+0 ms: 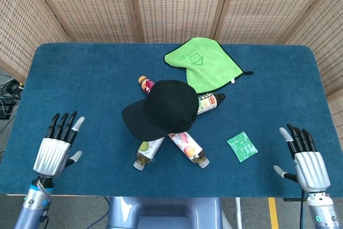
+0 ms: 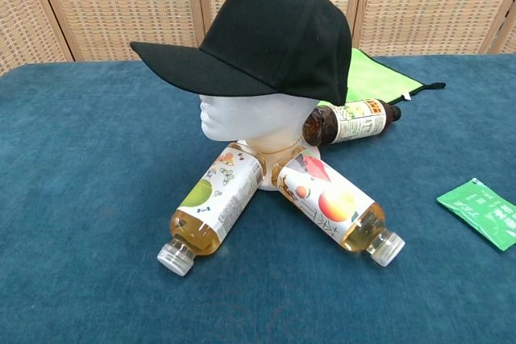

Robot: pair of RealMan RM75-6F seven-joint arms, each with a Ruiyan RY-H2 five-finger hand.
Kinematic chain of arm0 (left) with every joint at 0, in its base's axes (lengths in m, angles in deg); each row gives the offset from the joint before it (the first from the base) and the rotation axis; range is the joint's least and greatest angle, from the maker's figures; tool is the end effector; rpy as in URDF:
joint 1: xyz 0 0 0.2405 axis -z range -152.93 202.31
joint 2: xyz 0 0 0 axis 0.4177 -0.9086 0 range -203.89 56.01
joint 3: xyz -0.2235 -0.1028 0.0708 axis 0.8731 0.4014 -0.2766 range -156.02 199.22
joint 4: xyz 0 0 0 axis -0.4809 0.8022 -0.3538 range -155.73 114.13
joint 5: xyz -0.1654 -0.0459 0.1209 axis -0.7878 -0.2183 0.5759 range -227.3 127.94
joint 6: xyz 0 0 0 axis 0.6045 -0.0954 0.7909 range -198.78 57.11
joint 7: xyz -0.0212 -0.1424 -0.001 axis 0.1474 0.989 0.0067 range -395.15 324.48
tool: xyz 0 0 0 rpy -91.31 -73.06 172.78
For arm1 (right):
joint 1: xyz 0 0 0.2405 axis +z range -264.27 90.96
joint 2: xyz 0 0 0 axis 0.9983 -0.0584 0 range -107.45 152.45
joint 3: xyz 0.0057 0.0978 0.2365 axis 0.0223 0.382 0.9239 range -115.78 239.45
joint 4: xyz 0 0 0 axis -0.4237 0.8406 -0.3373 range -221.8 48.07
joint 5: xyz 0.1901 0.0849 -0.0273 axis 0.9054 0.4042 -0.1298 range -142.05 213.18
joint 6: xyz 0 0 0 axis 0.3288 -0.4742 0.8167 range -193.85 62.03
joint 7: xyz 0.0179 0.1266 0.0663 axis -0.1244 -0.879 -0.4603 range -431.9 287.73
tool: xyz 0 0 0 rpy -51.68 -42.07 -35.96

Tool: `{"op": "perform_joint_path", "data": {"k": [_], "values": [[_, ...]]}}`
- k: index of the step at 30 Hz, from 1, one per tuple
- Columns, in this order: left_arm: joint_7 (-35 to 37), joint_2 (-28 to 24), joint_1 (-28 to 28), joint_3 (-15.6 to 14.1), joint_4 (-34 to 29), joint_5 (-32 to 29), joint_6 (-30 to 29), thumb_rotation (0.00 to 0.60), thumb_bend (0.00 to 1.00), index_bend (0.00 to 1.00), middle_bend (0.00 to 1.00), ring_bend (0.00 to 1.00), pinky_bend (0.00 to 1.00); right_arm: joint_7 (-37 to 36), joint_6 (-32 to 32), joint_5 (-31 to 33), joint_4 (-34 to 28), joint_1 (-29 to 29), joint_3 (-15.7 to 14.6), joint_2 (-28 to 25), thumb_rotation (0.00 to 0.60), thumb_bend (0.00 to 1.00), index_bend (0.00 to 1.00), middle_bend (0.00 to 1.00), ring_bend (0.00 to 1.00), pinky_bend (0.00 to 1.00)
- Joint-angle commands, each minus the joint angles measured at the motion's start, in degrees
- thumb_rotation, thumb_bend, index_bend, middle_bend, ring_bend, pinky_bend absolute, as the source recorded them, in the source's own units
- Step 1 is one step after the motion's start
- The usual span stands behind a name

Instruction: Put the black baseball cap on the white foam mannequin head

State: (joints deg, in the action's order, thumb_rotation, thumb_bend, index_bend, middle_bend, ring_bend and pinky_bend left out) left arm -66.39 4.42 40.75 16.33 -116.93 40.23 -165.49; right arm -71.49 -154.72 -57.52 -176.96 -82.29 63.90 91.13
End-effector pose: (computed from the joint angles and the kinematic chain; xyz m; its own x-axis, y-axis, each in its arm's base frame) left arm -0.2273 0.1952 0.0826 0.5769 -0.1507 0.8028 0.7727 -0.2179 -0.5962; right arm -0.2941 -0.1742 0.1375 0.3711 0.0444 0.9275 -0.9192 -0.1239 0.3737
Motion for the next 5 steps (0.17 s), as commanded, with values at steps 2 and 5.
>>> {"op": "perform_joint_path", "data": {"k": [2,5], "values": [[1.79,-2.76,-1.92,-0.47,-1.62,-3.01,0.54,0.600,0.00,0.00,0.00,0.00,0.00,1.26,1.15,-0.02,-0.37,0.41,-0.45,0.21,0.600,0.06,0.07,0.00,0.00,0.00],[3.24,-4.03,-2.62,0.32,-2.59,-4.26,0.64,0.600,0.00,0.00,0.00,0.00,0.00,1.74,1.18,-0.19,-0.62,0.43,-0.55,0.28,0.600,0.06,0.07,0.00,0.00,0.00]]}}
